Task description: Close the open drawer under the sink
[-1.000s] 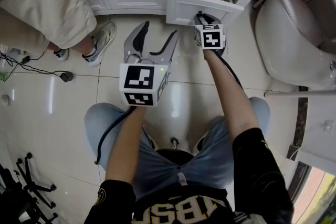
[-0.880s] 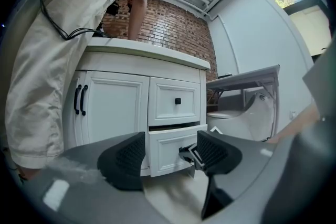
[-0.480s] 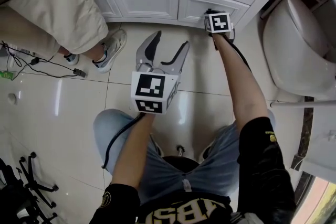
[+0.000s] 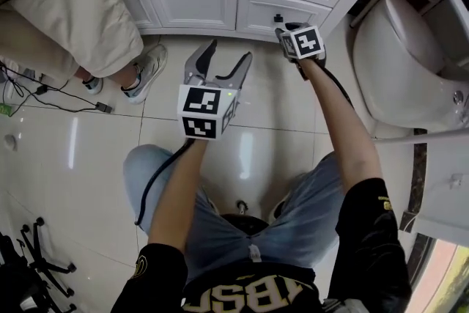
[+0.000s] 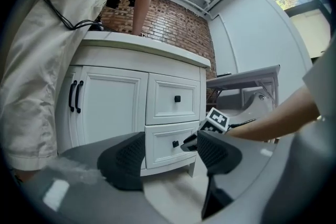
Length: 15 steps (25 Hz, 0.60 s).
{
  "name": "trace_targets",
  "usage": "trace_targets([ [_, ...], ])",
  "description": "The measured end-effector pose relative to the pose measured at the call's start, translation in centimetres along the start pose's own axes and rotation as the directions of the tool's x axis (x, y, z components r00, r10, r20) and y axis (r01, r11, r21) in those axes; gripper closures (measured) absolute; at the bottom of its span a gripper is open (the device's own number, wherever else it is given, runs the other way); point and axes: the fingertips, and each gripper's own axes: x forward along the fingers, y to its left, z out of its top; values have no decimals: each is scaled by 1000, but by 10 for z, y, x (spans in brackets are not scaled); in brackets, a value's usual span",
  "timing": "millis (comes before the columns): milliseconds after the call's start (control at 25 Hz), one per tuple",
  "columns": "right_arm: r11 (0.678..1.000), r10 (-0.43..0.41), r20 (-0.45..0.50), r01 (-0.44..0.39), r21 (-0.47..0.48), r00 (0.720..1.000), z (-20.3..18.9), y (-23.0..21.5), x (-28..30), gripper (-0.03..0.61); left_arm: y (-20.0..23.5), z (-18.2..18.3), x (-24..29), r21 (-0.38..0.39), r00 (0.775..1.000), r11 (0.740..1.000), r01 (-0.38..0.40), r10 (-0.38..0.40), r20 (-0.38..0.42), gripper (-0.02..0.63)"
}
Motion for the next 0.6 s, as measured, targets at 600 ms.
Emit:
trace_targets([
  [600,976,-4,543,-114,183,840,27,58,-236,398,-40,9,-8,42,998,998,55,-56,16,302],
])
